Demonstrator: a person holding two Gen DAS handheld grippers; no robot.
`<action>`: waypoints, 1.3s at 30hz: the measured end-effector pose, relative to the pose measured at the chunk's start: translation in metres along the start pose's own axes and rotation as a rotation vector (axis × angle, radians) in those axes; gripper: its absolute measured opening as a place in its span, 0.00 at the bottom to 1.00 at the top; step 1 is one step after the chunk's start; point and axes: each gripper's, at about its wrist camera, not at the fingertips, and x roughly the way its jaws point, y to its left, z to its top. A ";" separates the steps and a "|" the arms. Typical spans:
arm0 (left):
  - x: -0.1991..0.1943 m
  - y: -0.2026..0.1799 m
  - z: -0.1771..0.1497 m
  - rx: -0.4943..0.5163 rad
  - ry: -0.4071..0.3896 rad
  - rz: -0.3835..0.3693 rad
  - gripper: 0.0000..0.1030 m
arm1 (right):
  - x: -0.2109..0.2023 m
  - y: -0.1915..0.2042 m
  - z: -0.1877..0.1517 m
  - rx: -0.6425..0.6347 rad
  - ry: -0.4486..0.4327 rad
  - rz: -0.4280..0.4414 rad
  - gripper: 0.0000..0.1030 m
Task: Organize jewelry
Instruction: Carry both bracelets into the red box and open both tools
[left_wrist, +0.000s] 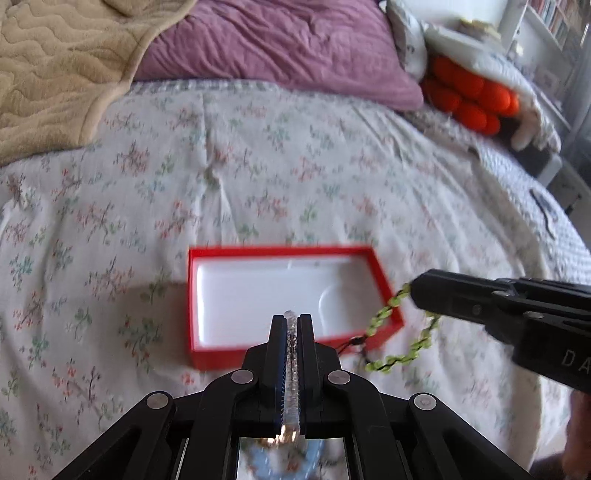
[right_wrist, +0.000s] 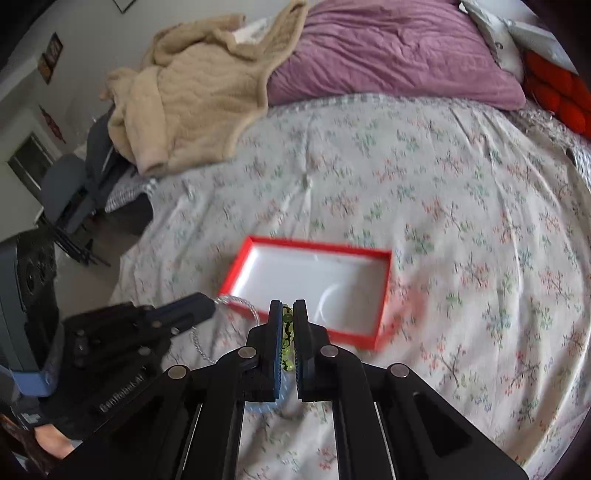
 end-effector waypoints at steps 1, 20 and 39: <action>0.001 0.000 0.004 -0.005 -0.010 -0.005 0.00 | 0.001 0.001 0.005 0.005 -0.013 0.010 0.06; 0.076 0.028 0.017 -0.041 0.035 0.115 0.00 | 0.090 -0.032 0.022 0.054 0.079 -0.072 0.06; 0.077 0.021 0.013 -0.007 0.078 0.188 0.47 | 0.080 -0.055 0.020 0.087 0.101 -0.136 0.39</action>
